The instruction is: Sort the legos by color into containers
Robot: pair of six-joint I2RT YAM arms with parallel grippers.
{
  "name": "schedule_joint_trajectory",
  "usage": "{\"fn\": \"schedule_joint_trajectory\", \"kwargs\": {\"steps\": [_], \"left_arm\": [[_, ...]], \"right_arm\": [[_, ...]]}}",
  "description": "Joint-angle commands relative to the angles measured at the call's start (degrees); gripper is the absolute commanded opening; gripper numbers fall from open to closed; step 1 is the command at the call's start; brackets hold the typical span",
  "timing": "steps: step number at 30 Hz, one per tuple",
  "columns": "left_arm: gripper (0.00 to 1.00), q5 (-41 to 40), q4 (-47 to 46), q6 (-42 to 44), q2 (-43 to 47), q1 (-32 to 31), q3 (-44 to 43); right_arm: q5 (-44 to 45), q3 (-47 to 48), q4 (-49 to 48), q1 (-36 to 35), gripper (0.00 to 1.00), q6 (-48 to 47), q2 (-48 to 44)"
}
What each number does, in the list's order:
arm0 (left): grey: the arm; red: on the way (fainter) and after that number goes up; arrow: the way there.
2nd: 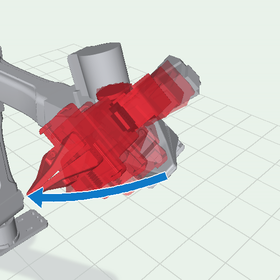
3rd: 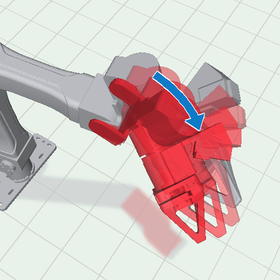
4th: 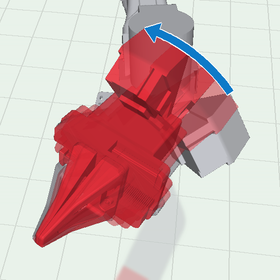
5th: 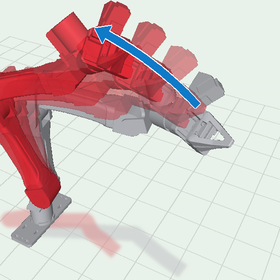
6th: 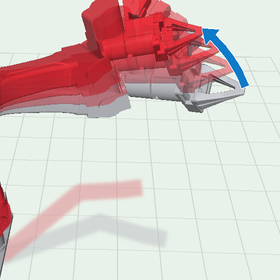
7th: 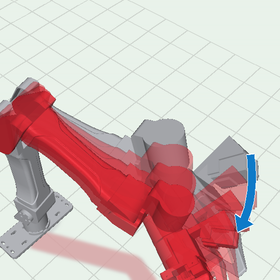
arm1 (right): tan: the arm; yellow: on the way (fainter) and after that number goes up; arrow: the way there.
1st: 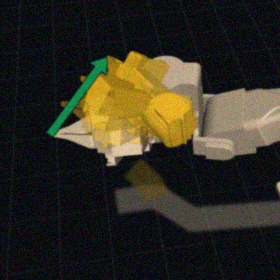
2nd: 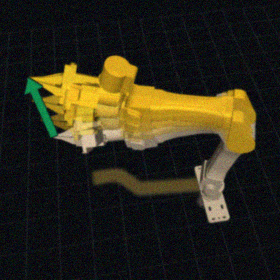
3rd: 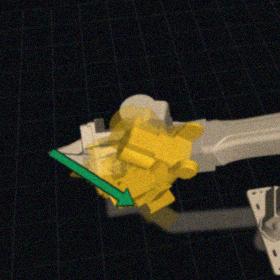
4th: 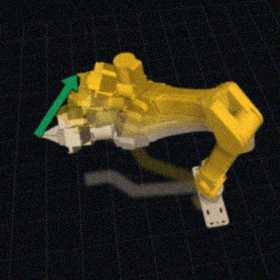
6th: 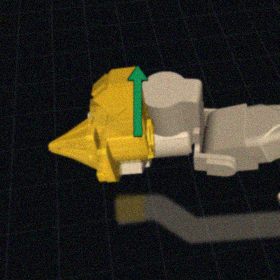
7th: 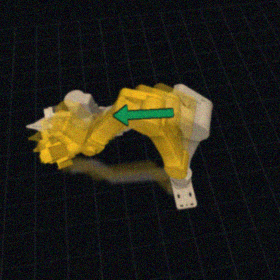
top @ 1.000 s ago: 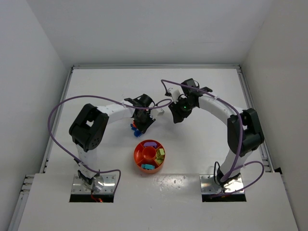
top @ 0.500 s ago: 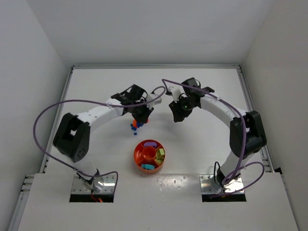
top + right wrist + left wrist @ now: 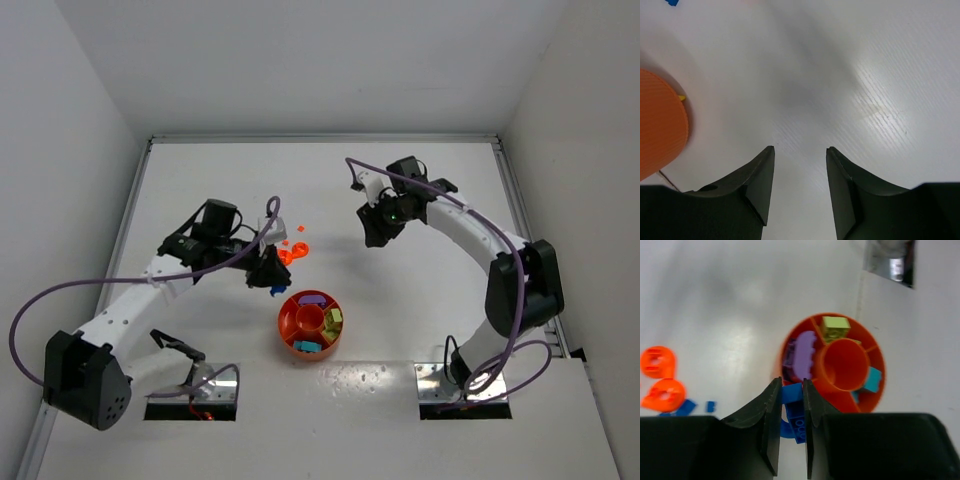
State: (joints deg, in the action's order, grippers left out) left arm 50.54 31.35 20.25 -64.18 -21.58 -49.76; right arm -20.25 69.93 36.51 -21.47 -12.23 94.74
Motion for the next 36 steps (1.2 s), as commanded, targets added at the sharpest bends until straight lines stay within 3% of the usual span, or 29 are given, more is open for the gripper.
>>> {"fn": "schedule_joint_trajectory", "kwargs": {"steps": [1,3,7,12,15,23,29,36], "left_arm": [[0.00,16.21,3.18,3.48,1.69,2.33,2.29],[0.00,20.63,3.80,3.48,0.56,3.12,4.49],[0.00,28.71,11.17,13.91,-1.99,3.65,4.49],[0.00,31.02,25.38,27.63,-7.08,3.65,2.83],[0.00,31.63,34.54,40.89,-10.86,3.13,1.34],[0.00,32.69,29.92,34.61,-12.81,4.18,2.47],[0.00,34.44,29.91,34.59,-16.14,4.18,1.78],[0.08,36.20,43.24,50.65,-25.70,4.18,-4.11]], "right_arm": [[-1.90,0.91,0.31,0.29,0.47,-1.12,-3.16],[-1.38,1.44,0.92,0.29,0.47,-1.75,-3.68],[-0.84,1.44,1.46,0.29,0.47,-2.36,-4.82],[-0.84,-0.59,1.46,0.29,0.47,-3.50,-7.02],[-0.23,-1.20,1.46,0.29,0.47,-3.50,-8.34],[0.30,0.82,0.93,0.29,0.49,-3.50,-6.77],[0.30,0.82,0.93,0.29,0.49,-3.50,-6.76],[1.44,0.29,0.93,0.29,0.49,-4.03,-7.82]]}}
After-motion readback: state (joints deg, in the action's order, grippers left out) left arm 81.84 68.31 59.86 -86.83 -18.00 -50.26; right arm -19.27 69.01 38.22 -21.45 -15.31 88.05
